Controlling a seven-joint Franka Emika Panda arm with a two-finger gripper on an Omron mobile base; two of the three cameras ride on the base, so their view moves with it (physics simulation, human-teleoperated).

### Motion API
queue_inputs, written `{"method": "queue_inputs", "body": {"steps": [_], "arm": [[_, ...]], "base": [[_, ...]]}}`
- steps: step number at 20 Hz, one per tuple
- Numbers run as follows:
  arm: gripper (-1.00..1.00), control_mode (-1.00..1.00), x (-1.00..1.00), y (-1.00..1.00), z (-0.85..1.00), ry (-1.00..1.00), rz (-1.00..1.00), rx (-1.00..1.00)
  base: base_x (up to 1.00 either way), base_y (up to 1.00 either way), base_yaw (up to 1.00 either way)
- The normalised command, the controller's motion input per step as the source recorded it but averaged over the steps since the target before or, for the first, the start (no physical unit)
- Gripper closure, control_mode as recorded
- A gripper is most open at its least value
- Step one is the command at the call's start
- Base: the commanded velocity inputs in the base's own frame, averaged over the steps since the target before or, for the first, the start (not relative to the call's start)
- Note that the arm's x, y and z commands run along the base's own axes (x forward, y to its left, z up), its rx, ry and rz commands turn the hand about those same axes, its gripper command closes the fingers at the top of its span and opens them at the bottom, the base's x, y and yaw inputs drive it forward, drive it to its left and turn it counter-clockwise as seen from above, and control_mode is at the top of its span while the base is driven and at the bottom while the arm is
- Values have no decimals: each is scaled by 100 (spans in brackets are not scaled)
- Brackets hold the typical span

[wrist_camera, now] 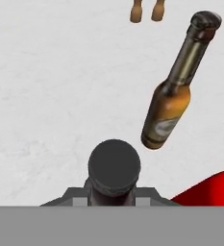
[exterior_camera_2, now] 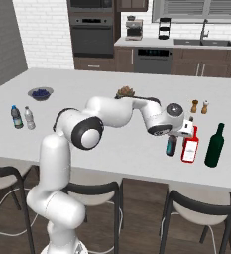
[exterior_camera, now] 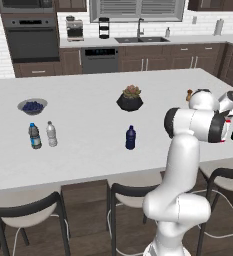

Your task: Move the plastic bottles in the middle to the plastics group, and the glass bottles in the middle to the glass group.

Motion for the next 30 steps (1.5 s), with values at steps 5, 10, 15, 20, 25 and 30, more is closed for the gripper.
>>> {"method": "queue_inputs", "body": {"steps": [5, 10, 15, 20, 25, 30], "arm": [[100, -100, 0, 26, 0, 0, 0, 0], [100, -100, -1, 15, -2, -4, 0, 0], [100, -100, -1, 0, -25, -18, 0, -1], [100, -100, 0, -5, -11, -10, -4, -1], [100, -100, 0, 0, 13, 16, -2, -3], [100, -100, 4, 0, 2, 25, -2, -1]], "base": [[0, 0, 0], [0, 0, 0], [0, 0, 0], [0, 0, 0], [0, 0, 0], [0, 0, 0]]}}
